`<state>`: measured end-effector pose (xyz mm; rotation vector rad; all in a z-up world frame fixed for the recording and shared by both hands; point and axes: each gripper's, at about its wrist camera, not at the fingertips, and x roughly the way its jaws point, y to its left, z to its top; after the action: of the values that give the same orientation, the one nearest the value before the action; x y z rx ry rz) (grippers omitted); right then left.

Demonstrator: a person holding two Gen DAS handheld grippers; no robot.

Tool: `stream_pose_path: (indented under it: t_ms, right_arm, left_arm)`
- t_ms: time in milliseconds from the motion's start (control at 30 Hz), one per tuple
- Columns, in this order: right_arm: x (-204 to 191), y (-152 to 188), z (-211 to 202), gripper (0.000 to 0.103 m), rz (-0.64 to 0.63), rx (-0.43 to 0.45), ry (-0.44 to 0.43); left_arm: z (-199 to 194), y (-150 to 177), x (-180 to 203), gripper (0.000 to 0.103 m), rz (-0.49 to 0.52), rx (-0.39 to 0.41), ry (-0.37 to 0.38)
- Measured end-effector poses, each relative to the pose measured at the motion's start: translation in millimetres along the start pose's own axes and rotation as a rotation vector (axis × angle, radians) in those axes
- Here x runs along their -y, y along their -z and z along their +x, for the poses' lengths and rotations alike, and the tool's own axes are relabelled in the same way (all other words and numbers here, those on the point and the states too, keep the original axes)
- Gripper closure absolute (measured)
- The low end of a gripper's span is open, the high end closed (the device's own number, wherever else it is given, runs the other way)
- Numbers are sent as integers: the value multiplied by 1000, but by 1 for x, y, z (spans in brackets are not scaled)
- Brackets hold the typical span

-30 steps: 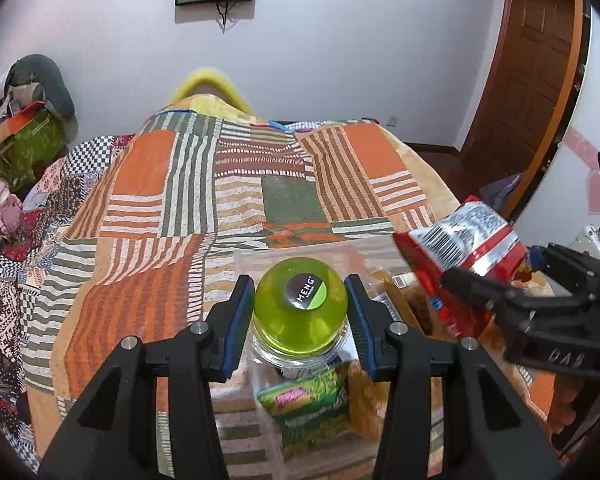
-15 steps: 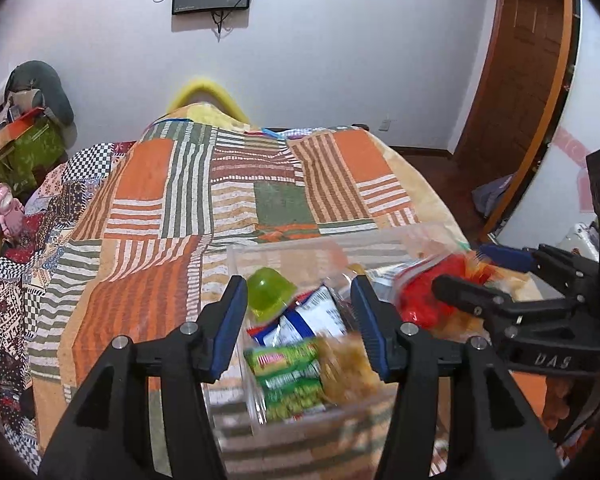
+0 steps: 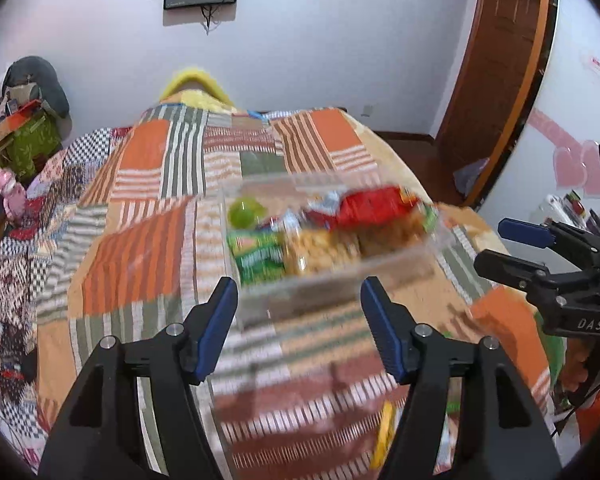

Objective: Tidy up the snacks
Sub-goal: 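Grasp the brown cake packet with the right gripper while the left grasps the white chip bag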

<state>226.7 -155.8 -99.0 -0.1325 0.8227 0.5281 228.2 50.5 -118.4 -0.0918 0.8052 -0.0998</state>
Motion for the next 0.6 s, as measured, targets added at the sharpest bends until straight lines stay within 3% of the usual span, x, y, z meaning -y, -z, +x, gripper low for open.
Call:
stream_pose_path:
  t_ms: [267, 500, 600]
  right_arm:
    - [-8, 52, 22, 28, 37, -119, -8]
    - [-7, 78, 53, 28, 88, -227, -24]
    - [-12, 87, 55, 37, 85, -246, -44]
  left_arm:
    - [-4, 54, 18, 37, 28, -75, -5]
    - [1, 86, 40, 34, 44, -137, 50]
    - [3, 91, 52, 32, 61, -149, 65]
